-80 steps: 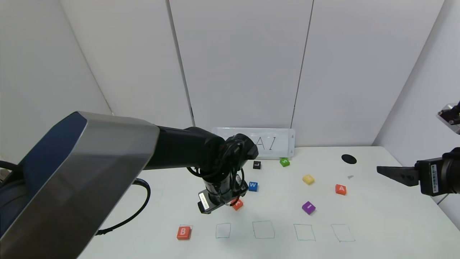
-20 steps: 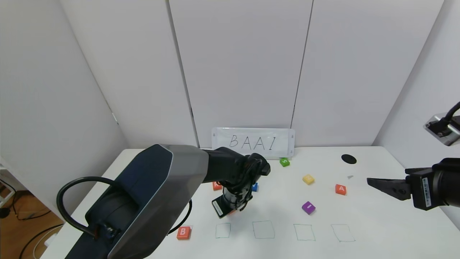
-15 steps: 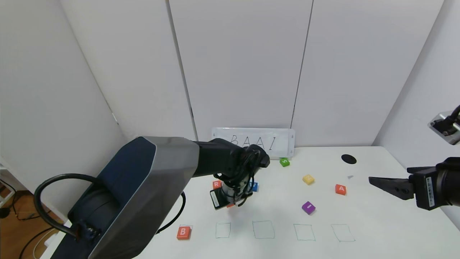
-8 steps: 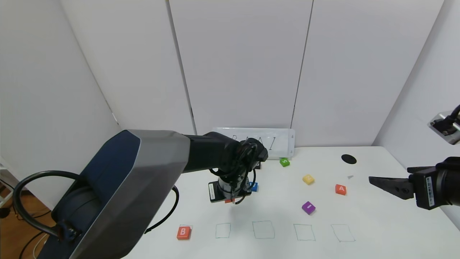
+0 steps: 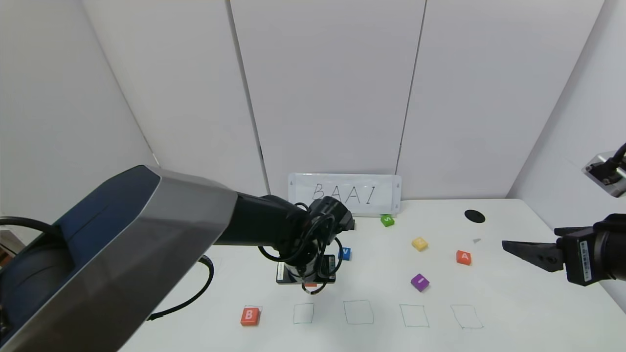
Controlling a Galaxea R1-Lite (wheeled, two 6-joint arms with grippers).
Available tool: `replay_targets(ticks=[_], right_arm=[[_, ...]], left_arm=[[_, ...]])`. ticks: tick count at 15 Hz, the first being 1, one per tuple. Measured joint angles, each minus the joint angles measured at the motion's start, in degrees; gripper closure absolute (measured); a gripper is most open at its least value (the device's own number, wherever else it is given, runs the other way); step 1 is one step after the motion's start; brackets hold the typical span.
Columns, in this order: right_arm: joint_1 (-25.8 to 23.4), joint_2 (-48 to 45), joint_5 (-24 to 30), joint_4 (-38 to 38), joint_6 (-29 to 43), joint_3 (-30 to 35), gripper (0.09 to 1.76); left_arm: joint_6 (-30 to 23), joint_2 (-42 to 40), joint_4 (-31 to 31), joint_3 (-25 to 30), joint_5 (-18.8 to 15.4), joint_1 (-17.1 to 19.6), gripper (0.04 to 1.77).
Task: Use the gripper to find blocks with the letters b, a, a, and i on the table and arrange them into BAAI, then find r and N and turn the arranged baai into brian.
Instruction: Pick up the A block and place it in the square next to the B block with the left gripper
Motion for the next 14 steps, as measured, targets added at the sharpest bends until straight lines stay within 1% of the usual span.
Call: replay_targets(ticks=[1, 3, 4, 7, 9, 14], right_arm=[[0.0, 0.0, 0.0, 0.0, 0.0, 0.0, 0.14], [0.0, -0.1, 0.0, 0.0, 0.0, 0.0, 0.14], [0.0, -0.1, 0.0, 0.1, 0.0, 0.0, 0.14], [0.0, -0.1, 0.0, 0.2, 0.0, 0.1, 0.14], [0.2, -0.1, 0.0, 0.2, 0.0, 0.1, 0.14], [0.5, -0.1, 0.0, 0.2, 0.0, 0.2, 0.14]], left_arm=[[1.5, -1.3, -2.2, 2.5, -0.2, -0.1, 1.3], [2.0, -2.8, -3.2, 4.7, -0.3, -0.2, 1.3], [2.4, -3.5, -4.4, 6.7, -0.2, -0.2, 1.3], [3.4, -5.8, -9.6, 15.7, -0.2, -0.5, 1.3], [3.5, -7.1, -12.0, 19.8, -0.3, -1.0, 1.3], [2.5, -8.2, -13.4, 23.8, -0.3, -2.1, 1.3]])
